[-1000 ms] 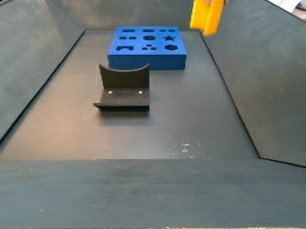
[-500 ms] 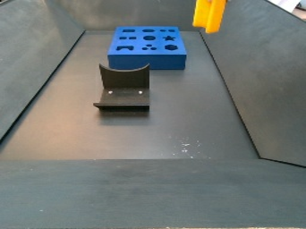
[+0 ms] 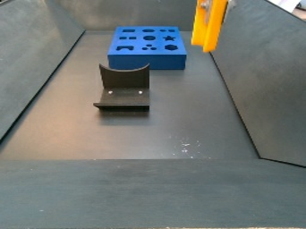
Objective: Pick up the arch object. Move up. Rotate the arch object. Move to above the board. Insert the arch object.
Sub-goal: Rotate the arch object.
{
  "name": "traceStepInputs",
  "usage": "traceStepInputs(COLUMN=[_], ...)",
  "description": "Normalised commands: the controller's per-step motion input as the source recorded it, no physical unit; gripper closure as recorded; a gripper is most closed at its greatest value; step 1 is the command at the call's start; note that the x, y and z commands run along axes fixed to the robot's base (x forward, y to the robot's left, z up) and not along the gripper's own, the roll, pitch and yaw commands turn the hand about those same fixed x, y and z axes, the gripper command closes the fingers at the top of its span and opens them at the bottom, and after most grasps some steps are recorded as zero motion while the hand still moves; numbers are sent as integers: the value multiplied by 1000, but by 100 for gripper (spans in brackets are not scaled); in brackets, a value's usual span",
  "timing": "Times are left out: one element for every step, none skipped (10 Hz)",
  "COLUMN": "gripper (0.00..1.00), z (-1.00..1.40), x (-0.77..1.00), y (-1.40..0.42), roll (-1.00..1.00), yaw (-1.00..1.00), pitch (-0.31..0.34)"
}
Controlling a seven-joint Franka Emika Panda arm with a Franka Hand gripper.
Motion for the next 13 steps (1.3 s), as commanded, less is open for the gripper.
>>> traceStepInputs(gripper=[100, 100, 100, 100, 100, 100, 100, 100, 100, 100, 100, 100, 100], z=[-1000, -1000, -1000, -1000, -1000, -1000, -1000, -1000, -1000, -1000, -956, -840, -755], x=[15, 19, 23, 24, 24, 29, 29, 32, 31, 32, 34, 28, 28], y=[-2, -3, -4, -7, -8, -10, -11, -13, -14, -14, -12, -10, -9], roll=[-32, -44, -51, -58, -62, -73, -77, -86, -92, -100, -104, -112, -117], yaw=[17, 14, 14, 13, 12, 12, 13, 14, 15, 16, 17, 18, 19], pitch=[-57, -49, -48, -51, -55, -61, -59, -58, -60, -64, -70, -68, -68])
